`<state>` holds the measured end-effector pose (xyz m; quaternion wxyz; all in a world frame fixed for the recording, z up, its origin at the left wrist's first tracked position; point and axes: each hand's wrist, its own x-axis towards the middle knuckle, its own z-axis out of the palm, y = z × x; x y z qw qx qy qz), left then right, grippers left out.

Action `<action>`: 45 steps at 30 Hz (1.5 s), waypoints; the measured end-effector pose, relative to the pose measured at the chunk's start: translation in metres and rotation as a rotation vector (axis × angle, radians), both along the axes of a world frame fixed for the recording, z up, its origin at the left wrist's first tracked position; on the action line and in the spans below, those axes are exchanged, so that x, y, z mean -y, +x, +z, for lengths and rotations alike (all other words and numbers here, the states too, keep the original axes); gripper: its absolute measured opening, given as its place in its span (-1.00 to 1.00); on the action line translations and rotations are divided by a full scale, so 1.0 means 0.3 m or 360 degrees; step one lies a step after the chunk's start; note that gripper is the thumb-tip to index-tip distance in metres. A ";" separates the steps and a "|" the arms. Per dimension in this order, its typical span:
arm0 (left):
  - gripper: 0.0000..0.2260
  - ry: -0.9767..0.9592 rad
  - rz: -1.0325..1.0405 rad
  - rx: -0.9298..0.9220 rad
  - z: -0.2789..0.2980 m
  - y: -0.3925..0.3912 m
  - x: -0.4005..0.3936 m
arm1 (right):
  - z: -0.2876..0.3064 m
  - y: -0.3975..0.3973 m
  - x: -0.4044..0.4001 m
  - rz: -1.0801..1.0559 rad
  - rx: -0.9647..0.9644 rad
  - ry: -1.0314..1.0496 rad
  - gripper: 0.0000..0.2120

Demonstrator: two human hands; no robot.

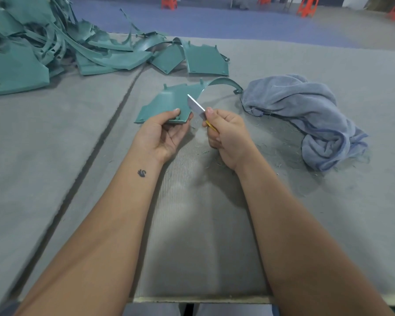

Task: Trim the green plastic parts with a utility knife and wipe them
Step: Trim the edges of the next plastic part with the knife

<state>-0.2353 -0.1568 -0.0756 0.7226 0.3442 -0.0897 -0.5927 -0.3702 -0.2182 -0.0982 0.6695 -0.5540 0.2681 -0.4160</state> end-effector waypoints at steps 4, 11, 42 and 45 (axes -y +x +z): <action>-0.95 0.0079 0.0057 -0.0001 0.001 -0.006 0.011 | -0.010 -0.005 -0.011 0.0221 -0.0112 -0.0198 -0.67; -0.96 0.0043 0.0025 -0.0023 0.000 -0.004 0.009 | -0.011 0.007 0.007 -0.0086 0.0049 -0.0002 -0.64; -0.93 0.0047 0.0027 -0.0073 0.008 -0.011 0.004 | -0.010 -0.007 -0.007 0.0166 -0.0021 -0.0134 -0.68; -0.89 0.0041 0.0037 -0.0068 0.008 -0.013 0.004 | -0.006 0.005 -0.017 0.0222 -0.0172 -0.0224 -0.66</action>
